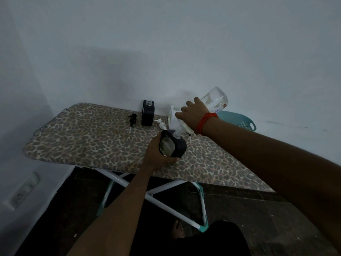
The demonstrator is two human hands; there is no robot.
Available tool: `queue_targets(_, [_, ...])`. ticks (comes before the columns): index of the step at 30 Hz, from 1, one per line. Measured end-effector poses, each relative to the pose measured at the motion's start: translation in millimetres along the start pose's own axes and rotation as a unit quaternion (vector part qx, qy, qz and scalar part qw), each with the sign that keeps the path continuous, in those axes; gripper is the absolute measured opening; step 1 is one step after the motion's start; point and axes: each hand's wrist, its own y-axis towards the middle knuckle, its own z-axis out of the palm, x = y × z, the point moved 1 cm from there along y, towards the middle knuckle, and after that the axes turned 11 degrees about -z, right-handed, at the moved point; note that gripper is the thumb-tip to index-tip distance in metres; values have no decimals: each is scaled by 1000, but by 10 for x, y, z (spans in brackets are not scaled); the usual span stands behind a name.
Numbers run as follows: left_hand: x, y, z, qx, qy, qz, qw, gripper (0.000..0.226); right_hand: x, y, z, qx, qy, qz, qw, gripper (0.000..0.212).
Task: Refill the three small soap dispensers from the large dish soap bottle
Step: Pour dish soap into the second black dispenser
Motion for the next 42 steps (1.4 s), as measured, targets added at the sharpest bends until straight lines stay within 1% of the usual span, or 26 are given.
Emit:
queue_targets(3, [-21,-7,-12,-2,5,2,1000,101,6,-3,5,-6,-3,-2,1000,50])
queue_targets(6, [3,12,-1,2,-4,2,1000,99,10,-11,-4,-19,-9,0,1000,44])
queue_targets(9, [6,17,-3,1,2,0,1000,101,23,-16,-12,-29,-21,-2,999,43])
queue_targets(15, [0,13,-7,2,2,-6,1000,102,47,-18,-39,-50,-38,-8,998,35])
queue_targets(20, [10,3,8,0,-10,-29,1000,104,48,-17,-78,-63,-46,-9,997,35])
queue_targets(29, [24,0,11,6,-20,-76,997,116,18,-30,-128,-77,-49,-7,996,34])
queue_targets(36, [20,-10,-1,4,-35,-81,996,114,48,-19,-169,-84,-54,-13,995,33])
queue_targets(42, [32,-28,-2,2,-44,-105,993,121,79,7,-200,-87,-54,-17,995,33])
